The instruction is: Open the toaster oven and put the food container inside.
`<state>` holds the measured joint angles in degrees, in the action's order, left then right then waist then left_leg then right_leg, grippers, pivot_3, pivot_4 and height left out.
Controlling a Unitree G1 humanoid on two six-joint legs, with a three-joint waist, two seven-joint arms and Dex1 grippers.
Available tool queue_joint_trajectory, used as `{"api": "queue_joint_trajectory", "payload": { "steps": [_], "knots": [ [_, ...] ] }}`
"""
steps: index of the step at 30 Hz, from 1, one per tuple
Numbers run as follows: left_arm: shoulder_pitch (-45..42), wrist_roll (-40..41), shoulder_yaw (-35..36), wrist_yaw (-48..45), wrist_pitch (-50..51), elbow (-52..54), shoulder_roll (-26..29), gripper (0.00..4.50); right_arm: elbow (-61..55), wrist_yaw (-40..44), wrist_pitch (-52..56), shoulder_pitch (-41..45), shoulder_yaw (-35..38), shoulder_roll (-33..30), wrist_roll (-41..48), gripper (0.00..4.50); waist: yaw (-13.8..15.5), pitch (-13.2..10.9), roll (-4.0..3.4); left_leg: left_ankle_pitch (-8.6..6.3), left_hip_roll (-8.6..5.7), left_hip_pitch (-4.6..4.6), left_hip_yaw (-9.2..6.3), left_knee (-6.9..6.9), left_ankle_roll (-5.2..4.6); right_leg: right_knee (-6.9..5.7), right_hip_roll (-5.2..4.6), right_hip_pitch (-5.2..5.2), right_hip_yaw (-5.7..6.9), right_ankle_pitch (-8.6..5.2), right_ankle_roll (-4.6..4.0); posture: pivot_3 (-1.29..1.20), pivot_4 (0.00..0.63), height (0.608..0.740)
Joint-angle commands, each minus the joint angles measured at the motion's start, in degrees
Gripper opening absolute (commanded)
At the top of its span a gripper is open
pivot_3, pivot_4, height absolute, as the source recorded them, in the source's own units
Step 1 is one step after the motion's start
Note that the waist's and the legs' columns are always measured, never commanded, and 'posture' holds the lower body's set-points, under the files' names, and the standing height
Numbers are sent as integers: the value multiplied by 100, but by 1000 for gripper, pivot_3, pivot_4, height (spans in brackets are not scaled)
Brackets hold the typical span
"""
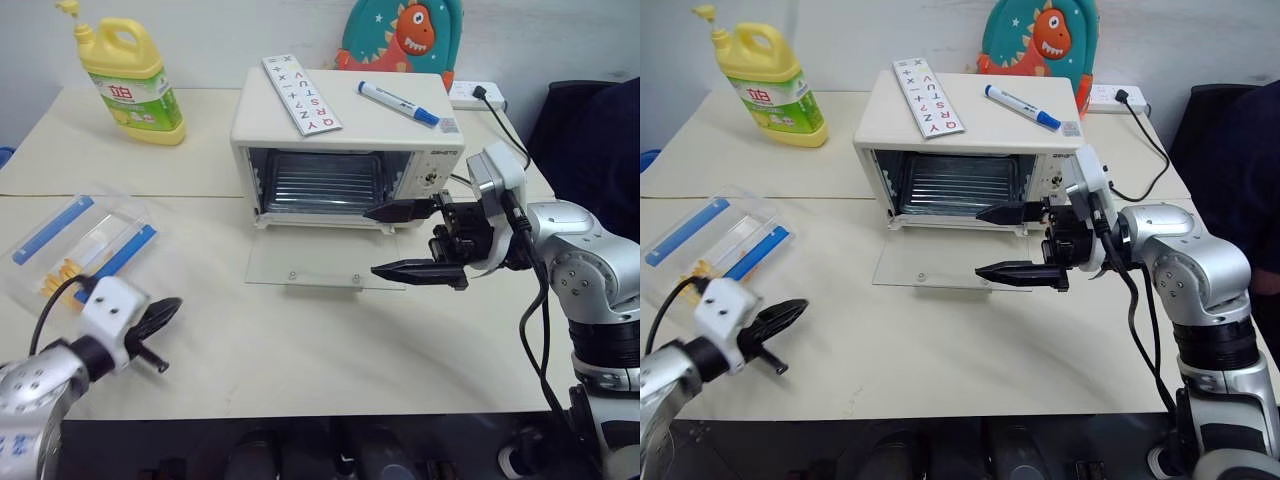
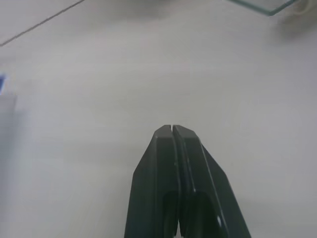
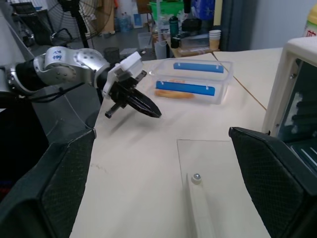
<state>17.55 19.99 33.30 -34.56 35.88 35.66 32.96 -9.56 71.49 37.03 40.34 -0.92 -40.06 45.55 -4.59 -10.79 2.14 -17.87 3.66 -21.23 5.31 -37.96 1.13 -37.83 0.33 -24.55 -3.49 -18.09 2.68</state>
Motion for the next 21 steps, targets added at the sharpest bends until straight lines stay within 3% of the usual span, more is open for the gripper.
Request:
{"api": "queue_joint_trajectory", "payload": {
  "steps": [1, 4, 8, 15, 18, 21],
  "knots": [
    [489, 1791, 2045, 861, 785, 1006, -935, 49, 409, 399, -239, 416, -143, 200, -141, 4500, -22, 1, 2, 0, 1, 0, 0, 0, 0, 1, 0, 0, 0, 0, 0, 0, 150, 740],
    [685, 2855, 2904, 1635, 1262, 1105, -1180, 841, 695, 667, -365, 607, -278, 323, -308, 4500, 20, 2, 1, -1, 1, 4, -3, -1, -1, -1, 2, 1, 3, 0, -1, 0, 150, 740],
    [337, 3712, 3563, 3164, 1962, 392, -1044, 2000, 992, 854, -562, 800, -389, 500, -535, 4500, 82, 2, 2, 0, -6, 8, -10, -6, -1, -4, 1, 8, 6, 0, -3, 0, 150, 740],
    [-924, 5829, 3649, 6259, 2352, -794, -271, 4054, 1009, 930, -596, 762, -338, 594, -647, 4500, 138, 7, 16, -1, -4, 4, -12, -6, 0, -4, 0, 7, 8, 0, -3, 0, 150, 740],
    [-1250, 6609, 3404, 7288, 2238, -1429, 209, 4054, 902, 860, -579, 652, -290, 604, -654, 4500, 136, 9, 18, -2, -3, 6, -14, -5, 3, -6, -4, 7, 11, 0, -3, 0, 150, 740],
    [-1482, 6907, 3035, 7685, 2183, -1969, 701, 4054, 743, 714, -547, 524, -228, 621, -646, 4500, 123, 9, 18, -2, -2, 6, -11, -4, 8, -6, -6, 5, 13, -1, -5, 0, 150, 740]
  ]
}}
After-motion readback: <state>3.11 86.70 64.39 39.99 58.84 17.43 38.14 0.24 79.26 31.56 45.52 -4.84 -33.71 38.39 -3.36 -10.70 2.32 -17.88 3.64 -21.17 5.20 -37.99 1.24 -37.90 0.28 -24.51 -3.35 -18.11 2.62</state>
